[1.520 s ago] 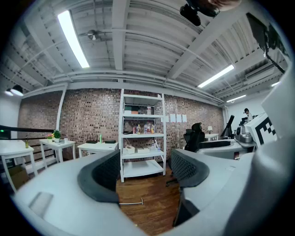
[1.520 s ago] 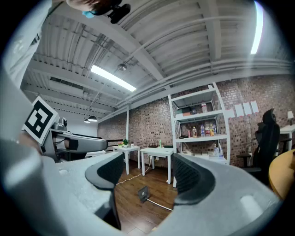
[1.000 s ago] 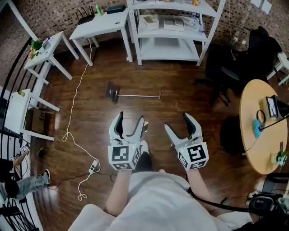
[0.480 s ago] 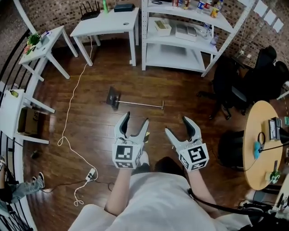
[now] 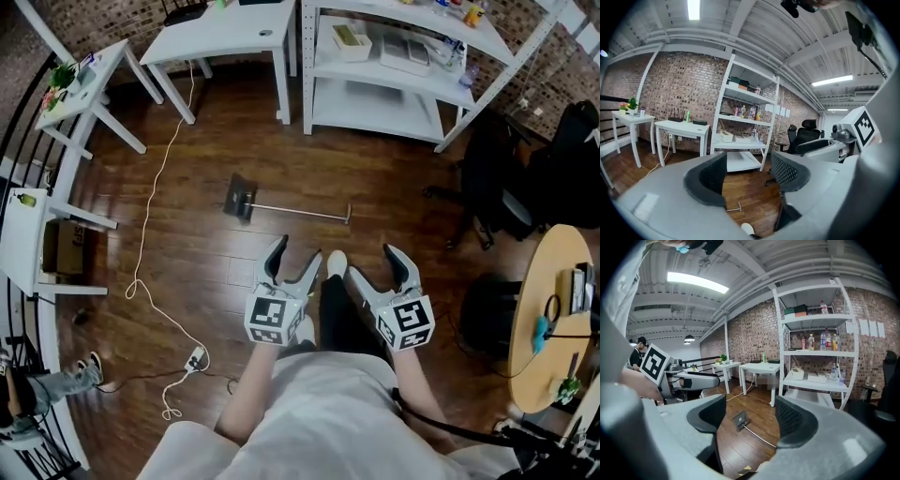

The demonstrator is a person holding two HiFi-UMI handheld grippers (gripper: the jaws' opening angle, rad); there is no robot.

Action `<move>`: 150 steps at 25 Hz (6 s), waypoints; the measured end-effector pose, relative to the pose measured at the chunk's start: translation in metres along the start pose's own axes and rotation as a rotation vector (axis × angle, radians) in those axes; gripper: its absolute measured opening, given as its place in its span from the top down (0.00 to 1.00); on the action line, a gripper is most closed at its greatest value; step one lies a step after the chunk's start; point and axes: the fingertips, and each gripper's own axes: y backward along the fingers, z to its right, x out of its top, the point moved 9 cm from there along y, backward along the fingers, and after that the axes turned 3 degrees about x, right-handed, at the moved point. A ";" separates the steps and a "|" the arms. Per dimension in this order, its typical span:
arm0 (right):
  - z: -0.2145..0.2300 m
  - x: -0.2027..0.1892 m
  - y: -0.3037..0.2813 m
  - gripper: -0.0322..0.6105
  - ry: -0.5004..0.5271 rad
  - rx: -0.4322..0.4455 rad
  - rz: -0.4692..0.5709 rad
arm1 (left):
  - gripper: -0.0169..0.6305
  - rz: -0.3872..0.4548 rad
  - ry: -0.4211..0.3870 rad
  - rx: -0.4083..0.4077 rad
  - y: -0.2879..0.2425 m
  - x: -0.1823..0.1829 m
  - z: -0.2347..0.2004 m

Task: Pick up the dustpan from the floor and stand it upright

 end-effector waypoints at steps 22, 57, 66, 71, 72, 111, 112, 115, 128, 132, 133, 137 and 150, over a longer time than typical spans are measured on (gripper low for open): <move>0.255 -0.323 -0.297 0.59 -0.469 0.056 -0.508 | 0.48 -0.488 0.042 -0.148 -0.368 -0.234 -0.086; 0.378 -0.708 -0.566 0.86 -0.569 -0.240 -0.882 | 0.50 -0.729 0.044 -0.268 -0.506 -0.603 -0.254; 0.399 -0.529 -0.529 0.87 -0.493 -0.286 -0.836 | 0.51 -0.733 0.047 -0.207 -0.486 -0.483 -0.252; 0.446 -0.390 -0.518 0.87 -0.336 -0.315 -0.768 | 0.53 -0.584 0.082 -0.205 -0.502 -0.375 -0.229; 0.450 -0.362 -0.516 0.87 -0.284 -0.310 -0.759 | 0.53 -0.559 0.083 -0.205 -0.503 -0.353 -0.225; 0.276 -0.006 -0.424 0.72 0.169 -0.144 -0.412 | 0.53 -0.196 0.045 -0.124 -0.392 -0.005 -0.223; 0.276 0.004 -0.416 0.67 0.105 -0.149 -0.366 | 0.53 -0.185 0.036 -0.132 -0.391 0.001 -0.222; 0.270 0.035 -0.384 0.59 -0.033 -0.172 -0.208 | 0.53 -0.137 0.015 -0.135 -0.383 0.025 -0.216; 0.221 0.127 -0.162 0.50 0.053 -0.142 0.229 | 0.45 0.182 -0.107 0.023 -0.267 0.116 -0.061; 0.213 0.123 -0.091 0.49 0.045 -0.090 0.291 | 0.45 0.233 -0.016 0.102 -0.216 0.111 0.011; 0.207 0.123 -0.076 0.49 0.048 -0.077 0.297 | 0.45 0.240 0.003 0.113 -0.202 0.112 0.024; 0.174 0.117 -0.035 0.49 0.055 -0.040 0.295 | 0.46 0.260 -0.038 0.148 -0.150 0.120 0.058; 0.154 0.165 -0.013 0.49 0.058 -0.097 0.316 | 0.49 0.313 -0.127 0.118 -0.118 0.177 0.055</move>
